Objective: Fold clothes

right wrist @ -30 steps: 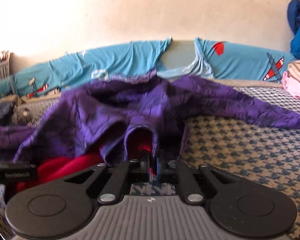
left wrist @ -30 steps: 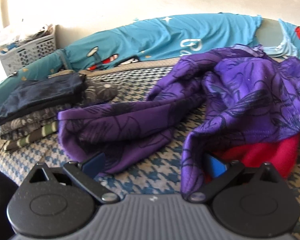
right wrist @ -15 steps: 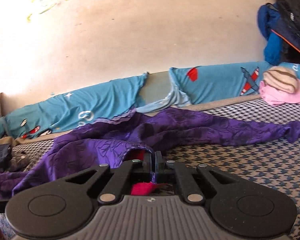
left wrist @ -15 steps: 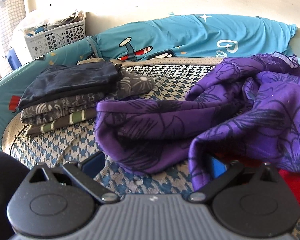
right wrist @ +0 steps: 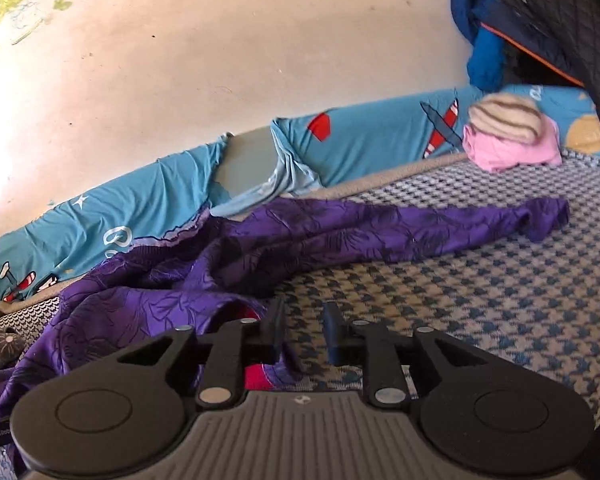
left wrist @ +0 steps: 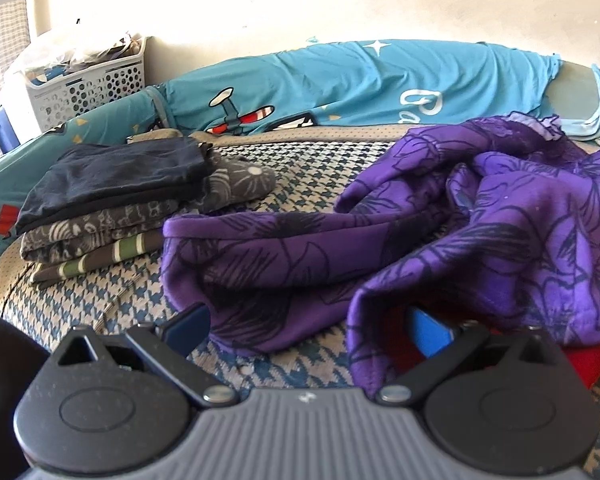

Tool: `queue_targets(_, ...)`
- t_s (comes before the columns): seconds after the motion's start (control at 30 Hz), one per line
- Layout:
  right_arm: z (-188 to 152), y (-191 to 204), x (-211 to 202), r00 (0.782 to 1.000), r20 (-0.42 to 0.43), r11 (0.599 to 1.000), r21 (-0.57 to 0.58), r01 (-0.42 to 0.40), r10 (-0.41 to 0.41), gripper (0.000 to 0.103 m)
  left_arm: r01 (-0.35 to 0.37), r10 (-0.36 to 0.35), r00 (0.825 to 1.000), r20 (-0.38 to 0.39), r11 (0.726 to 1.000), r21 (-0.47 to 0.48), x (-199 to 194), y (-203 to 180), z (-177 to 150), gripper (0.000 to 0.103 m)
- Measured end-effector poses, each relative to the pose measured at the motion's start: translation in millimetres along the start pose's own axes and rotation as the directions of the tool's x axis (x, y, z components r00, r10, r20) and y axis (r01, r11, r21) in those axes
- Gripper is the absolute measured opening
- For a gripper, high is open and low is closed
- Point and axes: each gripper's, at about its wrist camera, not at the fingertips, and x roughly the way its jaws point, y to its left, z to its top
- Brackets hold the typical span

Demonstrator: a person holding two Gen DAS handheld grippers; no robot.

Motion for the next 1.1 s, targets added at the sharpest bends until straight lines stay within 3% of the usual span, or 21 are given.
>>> queue_targets(0.43, 0, -1, 1, 0.999, -0.039, 1.0, -0.006, -0.011, 0.011, 0.038, 0.124, -0.128, 0.99, 0.054, 0.99, 0.071, -17, -15, 0, 0.103)
queue_targets(0.77, 36, -10, 16, 0.993, -0.082, 0.991, -0.094, -0.094, 0.087, 0.047, 0.216, -0.219, 0.975, 0.033, 0.974, 0.073, -20, -21, 0, 0.103)
queue_targets(1.1, 44, -10, 75, 0.956, -0.271, 0.977, -0.141, -0.158, 0.115, 0.048, 0.263, -0.272, 0.96, 0.059, 0.956, 0.128, -25, -38, 6, 0.103)
